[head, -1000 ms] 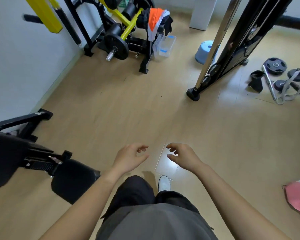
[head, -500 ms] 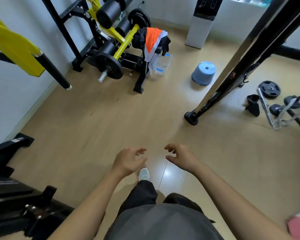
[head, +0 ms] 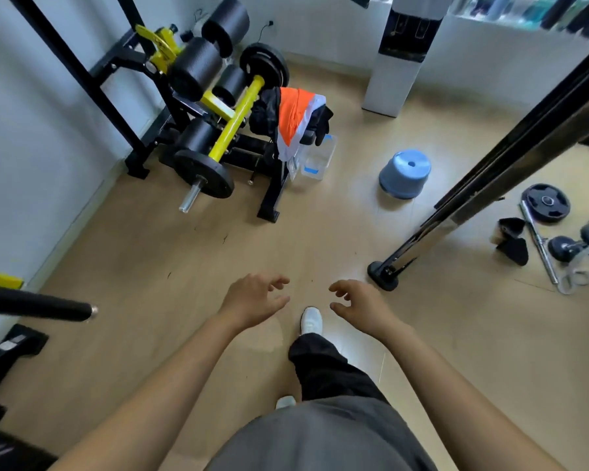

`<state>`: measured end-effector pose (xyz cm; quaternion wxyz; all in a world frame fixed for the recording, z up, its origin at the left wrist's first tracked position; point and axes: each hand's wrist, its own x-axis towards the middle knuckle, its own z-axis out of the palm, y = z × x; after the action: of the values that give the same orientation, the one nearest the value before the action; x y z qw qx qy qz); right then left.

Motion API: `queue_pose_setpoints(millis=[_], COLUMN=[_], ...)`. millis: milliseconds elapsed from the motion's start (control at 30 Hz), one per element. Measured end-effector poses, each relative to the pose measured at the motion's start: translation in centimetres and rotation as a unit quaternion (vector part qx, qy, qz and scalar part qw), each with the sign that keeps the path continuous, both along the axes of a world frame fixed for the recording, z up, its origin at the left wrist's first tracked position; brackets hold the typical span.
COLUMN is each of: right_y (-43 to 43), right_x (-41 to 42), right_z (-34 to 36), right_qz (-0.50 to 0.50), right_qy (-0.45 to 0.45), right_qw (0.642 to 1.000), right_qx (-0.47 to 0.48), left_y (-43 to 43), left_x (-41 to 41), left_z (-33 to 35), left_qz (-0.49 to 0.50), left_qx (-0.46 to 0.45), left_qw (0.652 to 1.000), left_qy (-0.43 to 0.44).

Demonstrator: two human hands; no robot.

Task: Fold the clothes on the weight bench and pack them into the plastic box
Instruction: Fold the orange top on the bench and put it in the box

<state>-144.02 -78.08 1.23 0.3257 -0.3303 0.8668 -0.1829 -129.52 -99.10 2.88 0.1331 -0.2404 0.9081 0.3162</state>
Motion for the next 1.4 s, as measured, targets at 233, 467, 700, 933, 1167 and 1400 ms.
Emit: queue_pose_setpoints(millis=[233,467,700,933,1167,1400], right_y=[-8.2,-14.8,-22.4,-27.1,-26.2,-27.8], right_x=[-14.0,-24.2,-35.4,-46.8,-58.4,-74.1], right_z=[0.2,0.5,-0.4,2.5,1.6,-2.8], right_qz=[0.004,-0.025,-0.083,-0.203,-0.268,-0.179], right_qy=[-0.006,-0.019,-0.027,-0.024,-0.036,-0.067], right_qw=[1.000,0.999,0.996,0.979,0.963,0.981], right_qx=[0.002,0.006,0.024,0.002,0.015,0.034], left_y=[-7.6,-14.6,-24.2,-30.8,-33.4,-32.0], left_x=[-12.5,-21.6,-34.3,-49.5,-62.2,-72.4], left_z=[1.4,1.0,-2.2,-1.4,-2.4,-5.0], left_qz=[0.023,0.070,0.085,-0.032,-0.047,0.044], left_qx=[0.007,0.042,0.092,0.101,0.117,0.122], left_qw=[1.000,0.996,0.991,0.993,0.991,0.991], left_qy=[0.014,0.028,0.050,0.042,0.037,-0.011])
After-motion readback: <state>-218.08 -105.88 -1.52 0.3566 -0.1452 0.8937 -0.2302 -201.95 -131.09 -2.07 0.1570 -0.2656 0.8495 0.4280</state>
